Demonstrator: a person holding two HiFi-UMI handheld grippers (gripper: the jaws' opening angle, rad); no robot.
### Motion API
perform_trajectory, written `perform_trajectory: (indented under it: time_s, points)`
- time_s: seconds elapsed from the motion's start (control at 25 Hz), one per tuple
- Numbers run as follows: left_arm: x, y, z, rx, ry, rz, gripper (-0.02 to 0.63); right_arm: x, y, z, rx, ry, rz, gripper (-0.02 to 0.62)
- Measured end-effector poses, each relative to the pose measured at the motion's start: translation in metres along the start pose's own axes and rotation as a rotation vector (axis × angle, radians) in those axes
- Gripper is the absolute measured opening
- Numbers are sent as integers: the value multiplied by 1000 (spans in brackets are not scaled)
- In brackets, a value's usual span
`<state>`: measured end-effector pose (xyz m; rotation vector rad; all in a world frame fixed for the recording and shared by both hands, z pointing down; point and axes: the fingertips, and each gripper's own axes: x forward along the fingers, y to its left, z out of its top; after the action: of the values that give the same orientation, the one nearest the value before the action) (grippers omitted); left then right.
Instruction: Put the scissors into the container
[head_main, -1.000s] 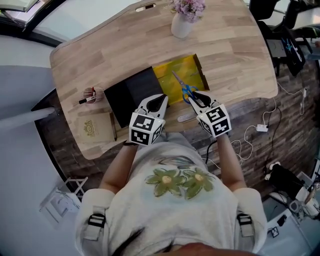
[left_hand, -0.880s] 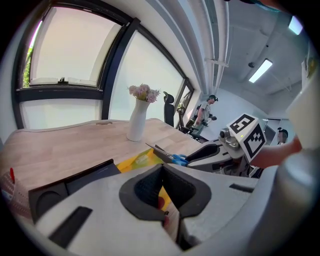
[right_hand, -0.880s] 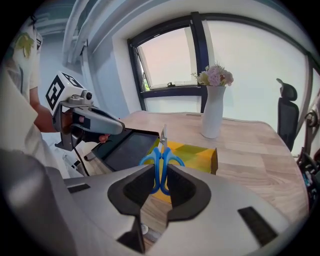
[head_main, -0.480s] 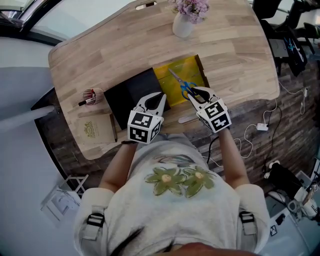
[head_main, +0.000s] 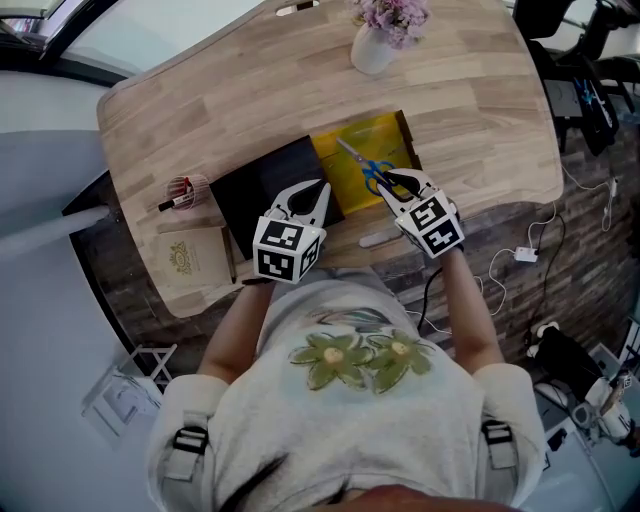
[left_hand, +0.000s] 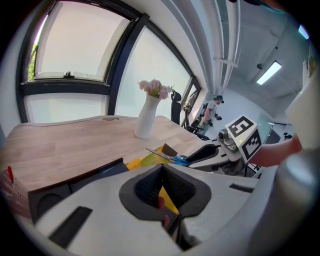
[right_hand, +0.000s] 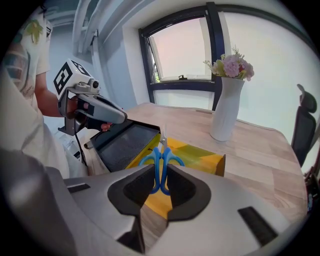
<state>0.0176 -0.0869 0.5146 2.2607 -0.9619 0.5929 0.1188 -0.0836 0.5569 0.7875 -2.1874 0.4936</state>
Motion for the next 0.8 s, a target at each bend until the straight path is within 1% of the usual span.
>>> perform_trajectory:
  time_s: [0.2,0.48,0.8]
  points:
    - [3,2,-2,-9,8,-2,8,10,-2,-9,-21,42,19,77]
    - [3,8,-5,-18,18,2,8,23,-4,-9,-30,60,32,78]
    - [4,20,-9,-34,27,17,8,38,-7,-12,-70,92,47,78]
